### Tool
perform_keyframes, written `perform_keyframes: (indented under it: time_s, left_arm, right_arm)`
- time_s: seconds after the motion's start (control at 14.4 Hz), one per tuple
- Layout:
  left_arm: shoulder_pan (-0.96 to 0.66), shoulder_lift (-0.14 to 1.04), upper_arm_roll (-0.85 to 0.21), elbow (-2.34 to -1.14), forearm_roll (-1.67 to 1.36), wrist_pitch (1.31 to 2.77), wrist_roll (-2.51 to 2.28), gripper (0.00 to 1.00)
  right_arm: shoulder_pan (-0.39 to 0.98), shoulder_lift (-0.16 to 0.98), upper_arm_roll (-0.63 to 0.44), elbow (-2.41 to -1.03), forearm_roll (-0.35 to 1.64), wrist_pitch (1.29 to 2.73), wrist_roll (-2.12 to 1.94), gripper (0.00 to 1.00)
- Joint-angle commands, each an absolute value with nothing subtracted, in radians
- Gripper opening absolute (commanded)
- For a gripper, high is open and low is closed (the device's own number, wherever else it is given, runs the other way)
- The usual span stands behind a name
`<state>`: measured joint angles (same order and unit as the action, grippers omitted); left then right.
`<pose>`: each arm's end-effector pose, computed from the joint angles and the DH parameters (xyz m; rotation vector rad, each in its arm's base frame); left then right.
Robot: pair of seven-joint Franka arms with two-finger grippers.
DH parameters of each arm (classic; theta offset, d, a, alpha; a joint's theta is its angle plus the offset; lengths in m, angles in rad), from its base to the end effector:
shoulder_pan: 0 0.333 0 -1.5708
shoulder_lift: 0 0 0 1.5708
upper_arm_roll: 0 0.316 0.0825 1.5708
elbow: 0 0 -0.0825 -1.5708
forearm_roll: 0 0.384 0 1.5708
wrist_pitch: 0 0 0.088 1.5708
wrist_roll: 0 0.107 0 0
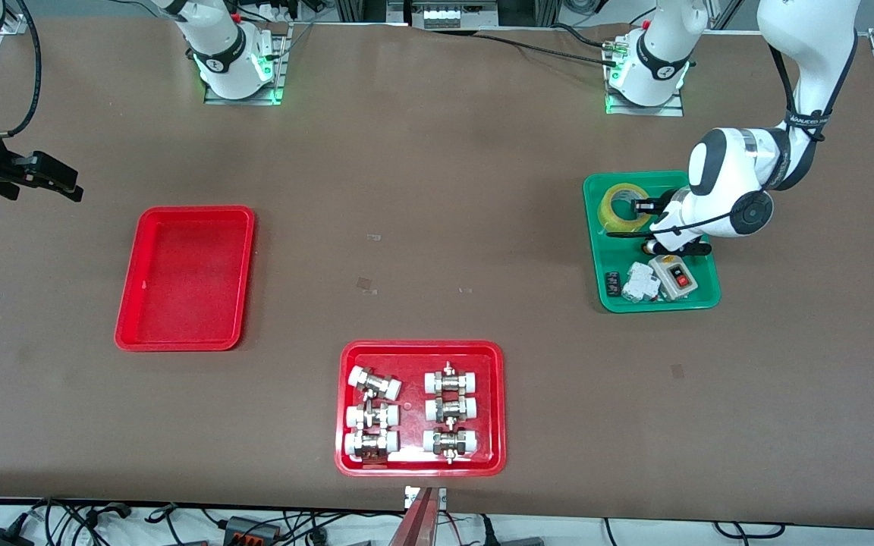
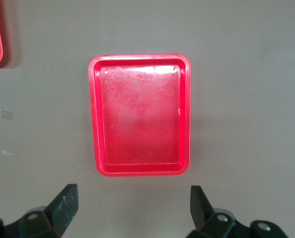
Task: Left arm passes tape to right arm into tray
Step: 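Lower the left gripper into the tape roll's hole and close it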
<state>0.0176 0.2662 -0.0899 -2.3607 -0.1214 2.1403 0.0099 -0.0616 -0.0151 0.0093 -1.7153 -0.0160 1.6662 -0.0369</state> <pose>0.4501 -0.0398 0.1876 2.9587 0.0089 -0.7386 0.5526 -0.0305 0.5726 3.1265 -0.0213 -0.0542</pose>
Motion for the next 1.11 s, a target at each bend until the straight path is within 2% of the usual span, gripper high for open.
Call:
perform_keyframes:
  time_s: [0.0,0.21,0.42,0.76,1.04]
  left_arm:
    - [0.025,0.265,-0.097,-2.365,-0.141,2.148,0.086,0.15]
    - [0.026,0.265,-0.097,-2.364,-0.141,2.146,0.089,0.04]
    - [0.025,0.252,-0.097,-2.344,-0.140,2.117,0.091,0.01]
    - [0.012,0.239,-0.106,-2.075,-0.141,1.802,0.077,0.01]
    - [0.012,0.238,-0.216,-1.792,-0.205,1.507,0.032,0.01]
  right_arm:
    - [-0.069,-0.026,0.017,-1.726,-0.012,1.654,-0.046,1.00]
    - [-0.069,-0.023,0.018,-1.721,-0.017,1.649,-0.046,1.00]
    - [-0.069,-0.018,0.020,-1.720,-0.017,1.646,-0.046,1.00]
    - [-0.048,0.003,0.023,-1.720,0.027,1.649,-0.041,1.00]
    - [-0.034,0.070,0.023,-1.721,0.162,1.646,-0.044,1.00]
